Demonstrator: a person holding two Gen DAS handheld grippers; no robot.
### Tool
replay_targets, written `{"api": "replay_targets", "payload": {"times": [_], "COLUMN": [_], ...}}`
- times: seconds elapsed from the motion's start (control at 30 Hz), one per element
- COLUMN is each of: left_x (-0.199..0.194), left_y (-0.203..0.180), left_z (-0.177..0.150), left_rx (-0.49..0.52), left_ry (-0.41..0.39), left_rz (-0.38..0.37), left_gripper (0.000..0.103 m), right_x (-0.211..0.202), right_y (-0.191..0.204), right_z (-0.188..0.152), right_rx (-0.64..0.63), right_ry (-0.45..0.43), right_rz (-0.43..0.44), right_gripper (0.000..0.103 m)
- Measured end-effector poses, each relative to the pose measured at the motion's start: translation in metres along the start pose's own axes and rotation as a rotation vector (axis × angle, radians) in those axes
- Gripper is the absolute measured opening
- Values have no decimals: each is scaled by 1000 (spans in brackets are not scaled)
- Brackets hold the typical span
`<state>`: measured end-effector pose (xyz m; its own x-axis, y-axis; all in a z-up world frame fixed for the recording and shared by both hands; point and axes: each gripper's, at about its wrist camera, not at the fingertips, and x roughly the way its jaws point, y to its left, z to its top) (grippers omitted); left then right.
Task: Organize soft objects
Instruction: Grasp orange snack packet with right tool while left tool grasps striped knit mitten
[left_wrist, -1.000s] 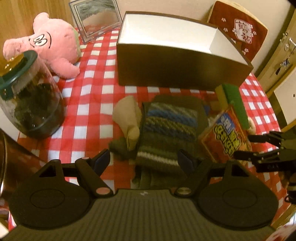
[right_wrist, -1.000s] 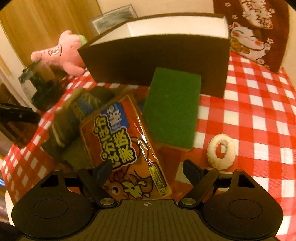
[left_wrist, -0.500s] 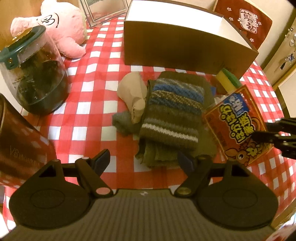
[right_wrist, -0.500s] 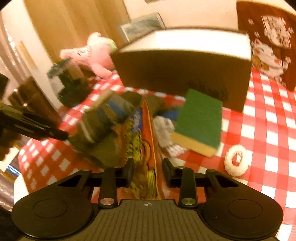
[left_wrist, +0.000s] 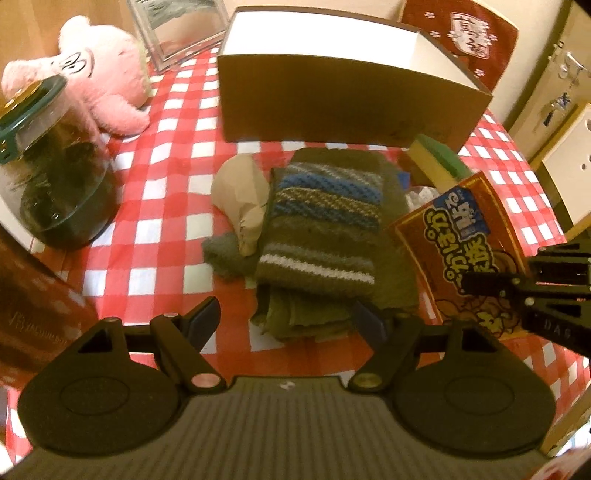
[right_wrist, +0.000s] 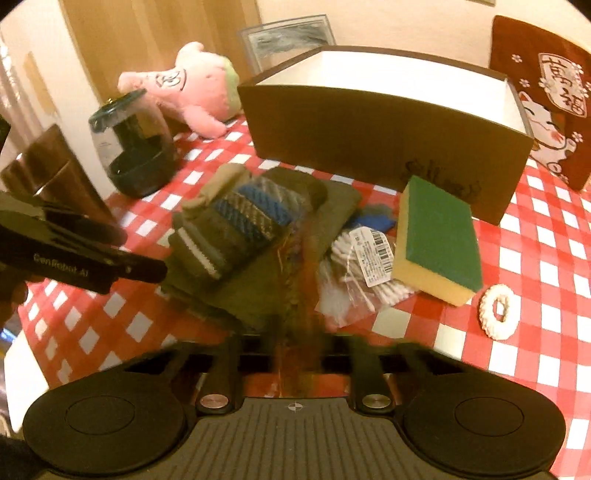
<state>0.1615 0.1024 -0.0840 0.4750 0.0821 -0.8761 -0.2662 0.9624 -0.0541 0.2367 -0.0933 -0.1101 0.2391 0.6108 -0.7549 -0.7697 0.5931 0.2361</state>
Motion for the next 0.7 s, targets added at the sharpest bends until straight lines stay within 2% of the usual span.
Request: {"api": "replay_targets", "payload": {"times": [0.33, 0.4, 0.47, 0.63, 0.7], "left_x": [17, 23, 28, 45, 52], "left_y": [-27, -34, -41, -50, -50], "left_z": [20, 25, 28, 35, 38], "left_rx": [141, 174, 213, 285, 302], "left_ry": [-39, -41, -43, -35, -22], "left_rz": [-48, -52, -49, -17, 1], "left_gripper": [77, 73, 67, 66, 62], "right_x": [-34, -38, -42, -49, -52], "right_y": [-4, -6, -10, -21, -25], "right_z": [6, 5, 4, -1, -3], "right_rx": [95, 119, 149, 212, 238], "right_ry": [-71, -72, -73, -68, -65], "right_rz": [-45, -59, -68, -115, -129], "right_gripper": [2, 2, 2, 2, 2]}}
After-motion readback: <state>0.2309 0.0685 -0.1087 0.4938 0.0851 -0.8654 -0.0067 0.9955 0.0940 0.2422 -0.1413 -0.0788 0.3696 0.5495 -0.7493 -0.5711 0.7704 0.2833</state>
